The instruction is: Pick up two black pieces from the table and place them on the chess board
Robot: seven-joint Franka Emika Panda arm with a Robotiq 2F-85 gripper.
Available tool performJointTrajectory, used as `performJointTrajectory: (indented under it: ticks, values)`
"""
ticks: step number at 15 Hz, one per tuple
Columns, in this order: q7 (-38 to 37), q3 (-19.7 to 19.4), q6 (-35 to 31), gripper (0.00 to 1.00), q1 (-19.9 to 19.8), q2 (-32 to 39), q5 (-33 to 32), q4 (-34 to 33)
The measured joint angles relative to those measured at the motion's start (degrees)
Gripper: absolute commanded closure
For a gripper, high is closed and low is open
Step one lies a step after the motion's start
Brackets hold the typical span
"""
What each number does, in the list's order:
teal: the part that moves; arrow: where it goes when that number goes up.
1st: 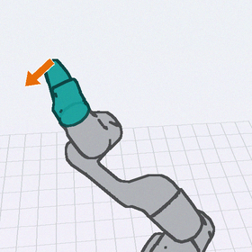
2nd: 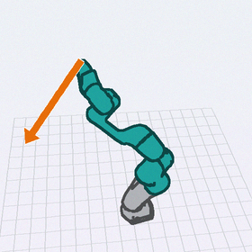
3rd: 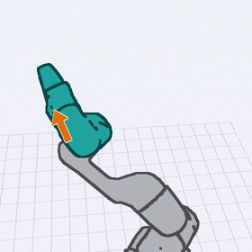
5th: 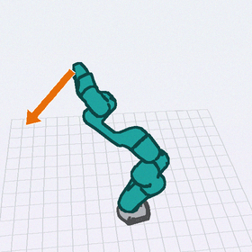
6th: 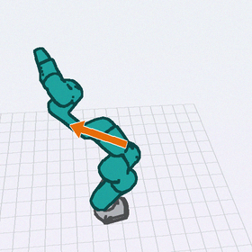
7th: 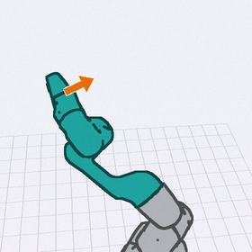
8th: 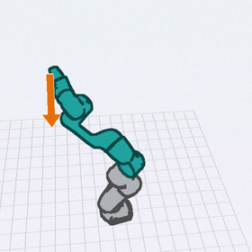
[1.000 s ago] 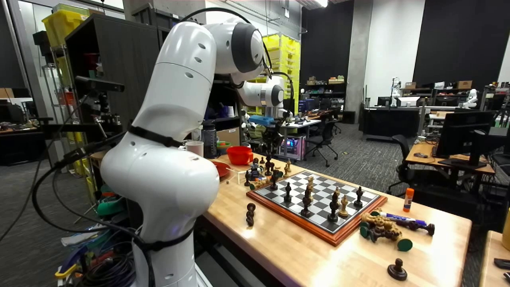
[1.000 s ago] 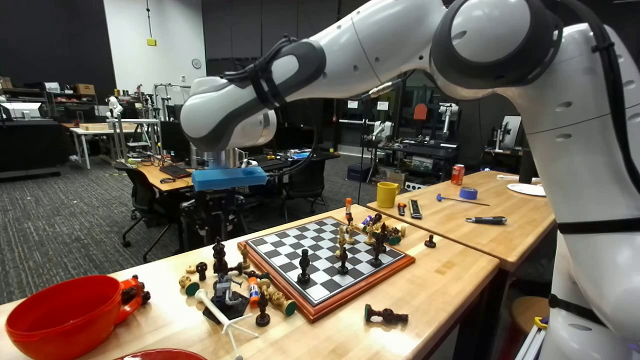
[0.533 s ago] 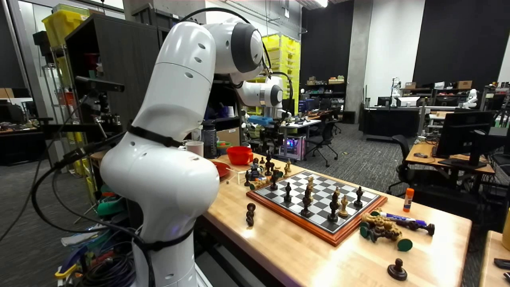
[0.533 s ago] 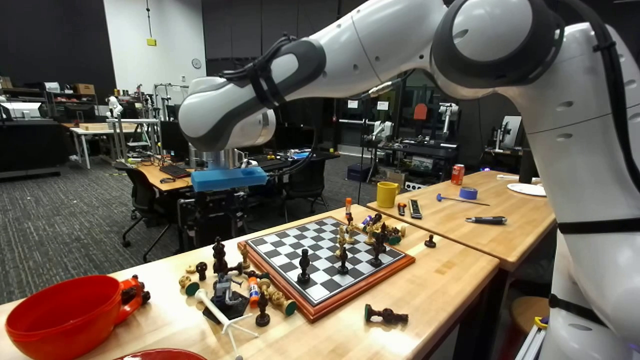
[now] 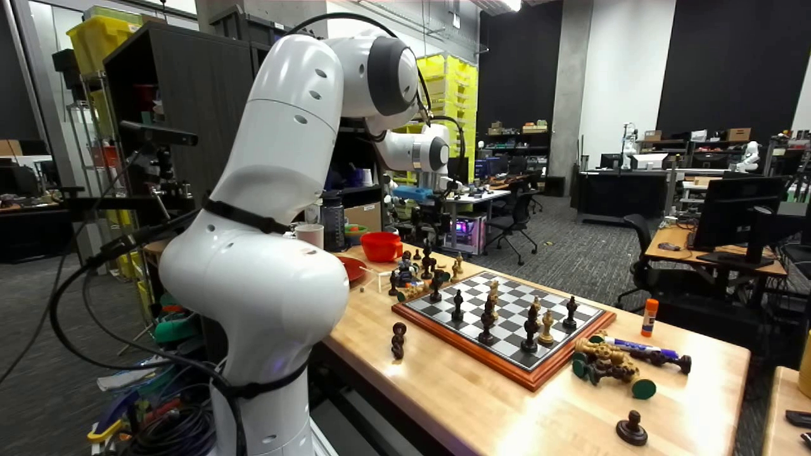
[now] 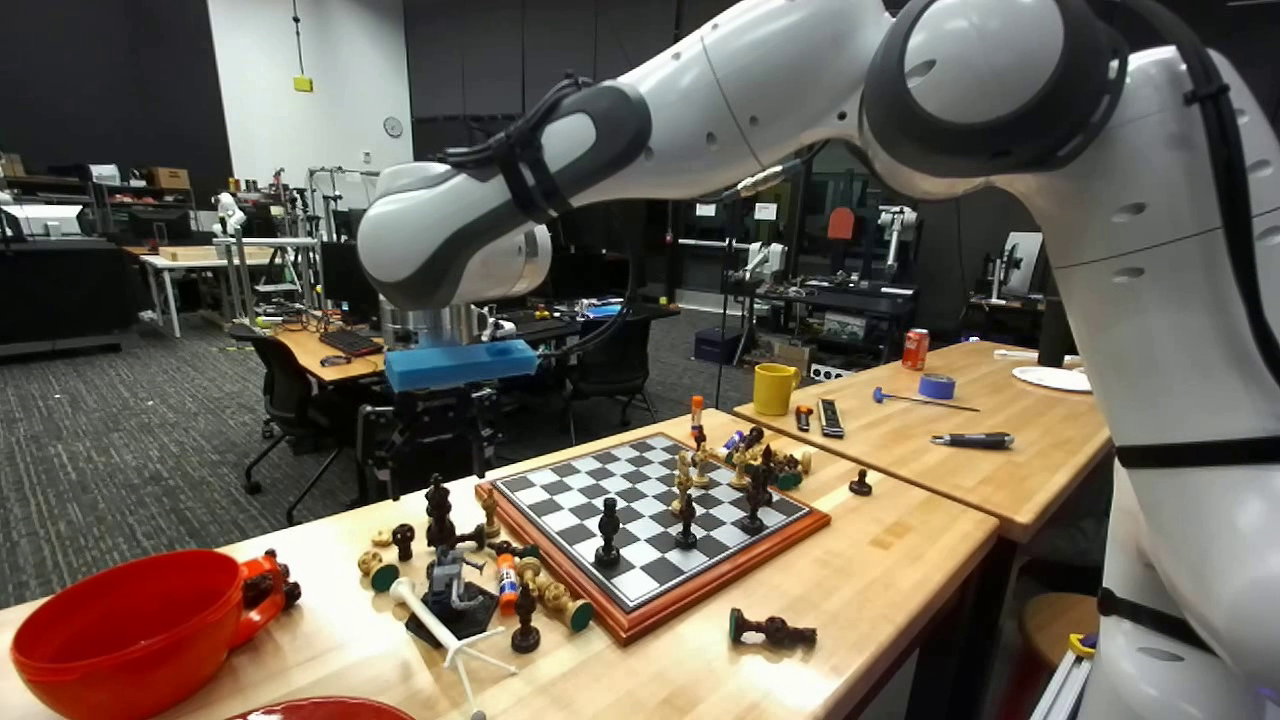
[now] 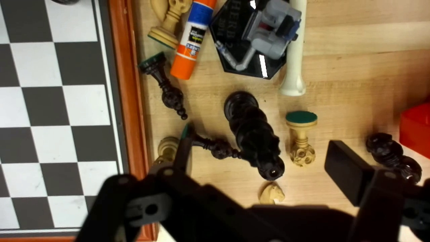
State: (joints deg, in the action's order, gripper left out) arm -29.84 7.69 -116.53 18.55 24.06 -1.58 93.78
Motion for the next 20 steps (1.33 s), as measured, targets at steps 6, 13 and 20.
performJointTrajectory:
  ticks: [6, 13, 20]
  values:
    - [0.11, 0.31, 0.40, 0.71, 0.38, 0.28, 0.01, 0.02]
    - [0.30, 0.41, 0.43, 0.93, 0.47, 0.27, 0.00, -0.09]
    - [1.35, 0.92, 0.57, 0.93, 0.65, -3.49, -0.21, -0.29]
